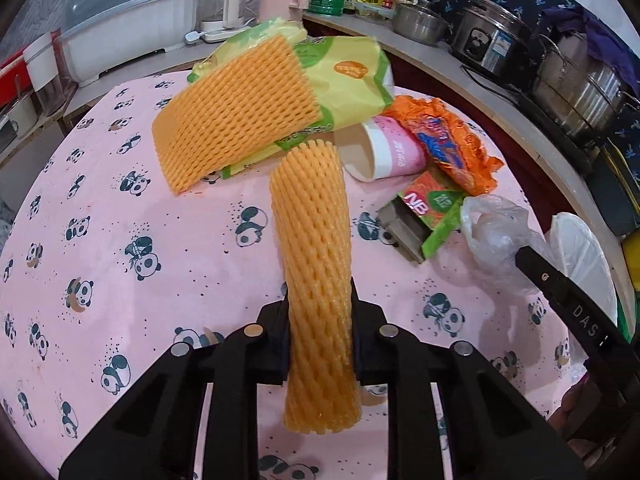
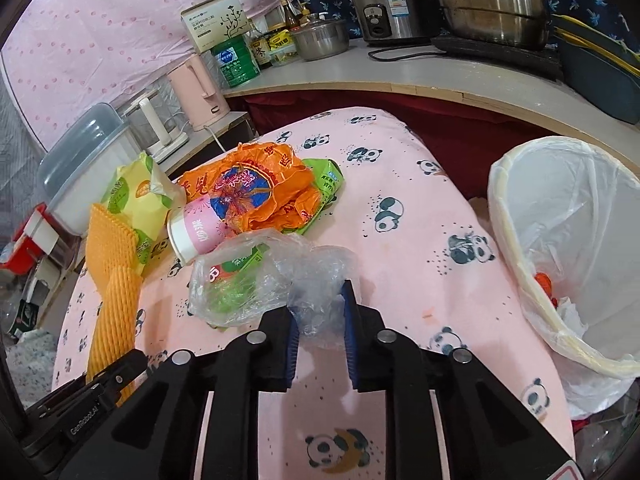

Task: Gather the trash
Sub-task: 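Carry the clear bag and foam net over the bin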

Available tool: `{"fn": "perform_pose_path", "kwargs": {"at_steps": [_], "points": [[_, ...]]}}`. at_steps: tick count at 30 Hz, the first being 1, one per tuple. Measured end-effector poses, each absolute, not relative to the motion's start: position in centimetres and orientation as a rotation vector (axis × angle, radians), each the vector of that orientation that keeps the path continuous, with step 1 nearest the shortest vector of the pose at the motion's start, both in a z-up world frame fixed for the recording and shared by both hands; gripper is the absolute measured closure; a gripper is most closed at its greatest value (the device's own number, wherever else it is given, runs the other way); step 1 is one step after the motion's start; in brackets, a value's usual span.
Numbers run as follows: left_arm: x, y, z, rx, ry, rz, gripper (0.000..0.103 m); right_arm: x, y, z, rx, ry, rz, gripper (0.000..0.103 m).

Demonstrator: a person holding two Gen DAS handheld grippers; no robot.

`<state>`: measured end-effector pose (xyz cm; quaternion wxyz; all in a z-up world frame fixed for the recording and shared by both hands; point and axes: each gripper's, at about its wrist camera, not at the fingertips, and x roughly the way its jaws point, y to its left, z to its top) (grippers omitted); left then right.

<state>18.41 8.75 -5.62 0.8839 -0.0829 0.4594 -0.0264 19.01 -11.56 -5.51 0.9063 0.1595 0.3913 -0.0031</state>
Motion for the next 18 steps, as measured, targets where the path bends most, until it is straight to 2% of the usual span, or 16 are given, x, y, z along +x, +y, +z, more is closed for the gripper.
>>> {"fn": "perform_pose_path", "kwargs": {"at_steps": [18], "points": [[13.5,-2.4,-0.4,-0.040,0.868,-0.293,0.083,11.0,-19.5,0.3,0.431,0.646,-0.106,0.088]]}}
